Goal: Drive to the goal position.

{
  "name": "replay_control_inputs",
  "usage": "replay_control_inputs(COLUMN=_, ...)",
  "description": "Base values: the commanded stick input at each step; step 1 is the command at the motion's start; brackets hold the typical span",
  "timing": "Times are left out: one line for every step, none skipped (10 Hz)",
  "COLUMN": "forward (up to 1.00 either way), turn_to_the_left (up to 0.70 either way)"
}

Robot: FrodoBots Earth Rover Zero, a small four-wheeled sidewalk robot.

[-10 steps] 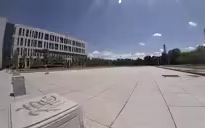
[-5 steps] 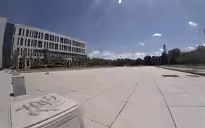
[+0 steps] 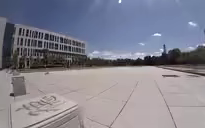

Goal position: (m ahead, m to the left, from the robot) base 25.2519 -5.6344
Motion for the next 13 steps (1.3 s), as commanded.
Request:
replay_control_inputs(forward=0.06, turn_to_the_left=0.0)
replay_control_inputs(forward=0.06, turn_to_the_left=0.0)
replay_control_inputs(forward=0.06, turn_to_the_left=0.0)
replay_control_inputs(forward=0.05, turn_to_the_left=0.0)
replay_control_inputs(forward=0.06, turn_to_the_left=0.0)
replay_control_inputs(forward=0.05, turn_to_the_left=0.0)
replay_control_inputs(forward=0.06, turn_to_the_left=0.0)
replay_control_inputs(forward=0.06, turn_to_the_left=0.0)
replay_control_inputs(forward=0.06, turn_to_the_left=0.0)
replay_control_inputs(forward=0.06, turn_to_the_left=0.0)
replay_control_inputs(forward=0.06, turn_to_the_left=0.0)
replay_control_inputs(forward=0.05, turn_to_the_left=0.0)
replay_control_inputs(forward=0.05, turn_to_the_left=0.0)
